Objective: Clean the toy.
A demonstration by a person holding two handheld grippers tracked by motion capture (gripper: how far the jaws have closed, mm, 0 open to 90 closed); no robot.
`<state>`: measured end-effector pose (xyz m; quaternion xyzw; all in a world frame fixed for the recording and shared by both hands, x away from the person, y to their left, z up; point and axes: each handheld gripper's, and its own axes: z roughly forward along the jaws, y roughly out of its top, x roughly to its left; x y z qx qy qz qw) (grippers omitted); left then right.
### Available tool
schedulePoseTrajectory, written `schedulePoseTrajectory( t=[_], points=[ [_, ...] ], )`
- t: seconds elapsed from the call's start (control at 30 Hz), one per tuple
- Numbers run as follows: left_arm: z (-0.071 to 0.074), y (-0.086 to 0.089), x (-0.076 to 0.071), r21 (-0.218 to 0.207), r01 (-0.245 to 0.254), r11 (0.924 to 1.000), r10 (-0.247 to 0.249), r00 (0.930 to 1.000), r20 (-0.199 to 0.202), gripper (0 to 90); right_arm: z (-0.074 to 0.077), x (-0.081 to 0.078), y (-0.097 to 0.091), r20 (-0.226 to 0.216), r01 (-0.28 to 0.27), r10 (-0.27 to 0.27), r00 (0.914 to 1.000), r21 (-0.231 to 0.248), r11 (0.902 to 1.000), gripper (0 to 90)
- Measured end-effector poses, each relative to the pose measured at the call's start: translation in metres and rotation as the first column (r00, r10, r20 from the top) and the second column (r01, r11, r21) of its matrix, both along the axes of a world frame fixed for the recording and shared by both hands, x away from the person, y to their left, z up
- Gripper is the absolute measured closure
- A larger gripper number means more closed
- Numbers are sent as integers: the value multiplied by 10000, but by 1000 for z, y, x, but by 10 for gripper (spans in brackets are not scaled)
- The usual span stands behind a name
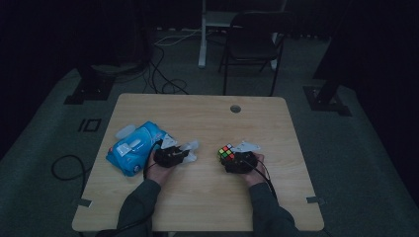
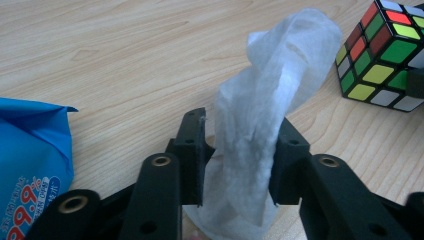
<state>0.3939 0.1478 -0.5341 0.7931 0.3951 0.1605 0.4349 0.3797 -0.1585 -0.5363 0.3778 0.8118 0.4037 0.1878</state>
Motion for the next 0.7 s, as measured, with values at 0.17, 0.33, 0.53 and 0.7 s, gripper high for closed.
schedulePoseTrajectory(
  t=[0.17, 0.33, 0.53, 0.7],
  points=[
    [1, 2, 1, -62, -100, 9999, 100, 9999, 16, 612, 3, 0, -1, 49, 126, -126, 9999, 166, 9998, 168],
    [2, 4, 1, -114, -184, 9998, 185, 9998, 64, 594, 7, -1, -2, 164, 83, -88, 9998, 301, 9995, 149],
    [5, 6, 0, -209, -302, 9993, 305, 9994, 152, 580, 12, -4, -5, 300, 204, -219, 9993, 474, 9987, 141],
    [9, 9, -1, -359, -387, 9986, 397, 9988, 277, 572, 18, -6, -9, 492, 217, -251, 9985, 669, 9975, 141]
  ],
)
